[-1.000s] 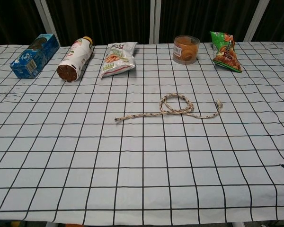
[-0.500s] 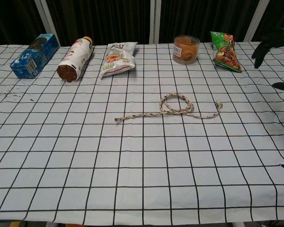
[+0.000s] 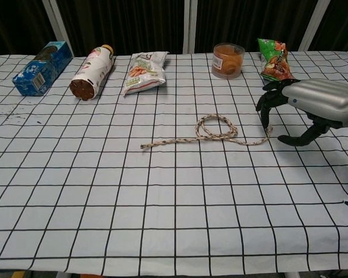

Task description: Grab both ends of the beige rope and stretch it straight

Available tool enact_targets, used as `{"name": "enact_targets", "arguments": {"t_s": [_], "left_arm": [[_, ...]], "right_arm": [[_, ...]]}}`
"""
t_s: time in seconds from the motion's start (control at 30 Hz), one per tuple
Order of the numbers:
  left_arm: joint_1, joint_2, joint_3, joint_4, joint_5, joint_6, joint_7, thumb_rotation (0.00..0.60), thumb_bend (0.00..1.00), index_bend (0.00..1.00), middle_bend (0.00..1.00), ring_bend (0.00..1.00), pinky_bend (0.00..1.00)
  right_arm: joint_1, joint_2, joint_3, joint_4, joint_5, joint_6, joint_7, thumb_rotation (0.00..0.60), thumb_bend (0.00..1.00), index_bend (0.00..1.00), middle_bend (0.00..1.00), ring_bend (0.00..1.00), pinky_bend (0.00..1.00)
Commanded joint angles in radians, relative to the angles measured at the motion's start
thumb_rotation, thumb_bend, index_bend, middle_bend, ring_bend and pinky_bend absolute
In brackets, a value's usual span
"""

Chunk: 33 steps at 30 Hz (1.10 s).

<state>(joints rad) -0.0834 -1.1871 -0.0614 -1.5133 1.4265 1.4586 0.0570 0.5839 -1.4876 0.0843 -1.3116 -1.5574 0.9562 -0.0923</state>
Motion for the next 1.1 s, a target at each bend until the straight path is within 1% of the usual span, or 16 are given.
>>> {"name": "enact_targets", "arguments": {"t_s": [0.03,0.27,0.5,0.8,1.1], "left_arm": [[-0.002,-0.004,0.001,0.007,0.0,-0.004,-0.007,0.6,0.16,0.16,0.14,0.0,0.0],[-0.003,-0.013,0.002,0.029,-0.001,-0.008,-0.03,0.6,0.16,0.16,0.14,0.0,0.0],[-0.001,-0.018,0.004,0.048,-0.002,-0.013,-0.054,0.6,0.16,0.16,0.14,0.0,0.0],[-0.002,-0.025,0.006,0.063,0.0,-0.018,-0.071,0.6,0.16,0.16,0.14,0.0,0.0],[0.0,-0.027,0.008,0.071,-0.001,-0.019,-0.081,0.6,0.16,0.16,0.14,0.0,0.0]], "right_arm": [[0.012,-0.029,-0.006,0.023,0.01,-0.008,-0.021,0.6,0.33,0.44,0.21,0.0,0.0],[0.025,-0.085,-0.004,0.072,0.022,0.009,-0.058,0.6,0.34,0.45,0.21,0.0,0.0],[0.013,-0.14,-0.015,0.131,0.006,0.077,-0.06,0.6,0.34,0.46,0.18,0.0,0.0],[0.015,-0.172,-0.025,0.164,0.028,0.065,-0.063,0.6,0.35,0.51,0.18,0.0,0.0],[0.02,-0.18,-0.027,0.169,0.045,0.056,-0.071,0.6,0.35,0.51,0.18,0.0,0.0]]}}
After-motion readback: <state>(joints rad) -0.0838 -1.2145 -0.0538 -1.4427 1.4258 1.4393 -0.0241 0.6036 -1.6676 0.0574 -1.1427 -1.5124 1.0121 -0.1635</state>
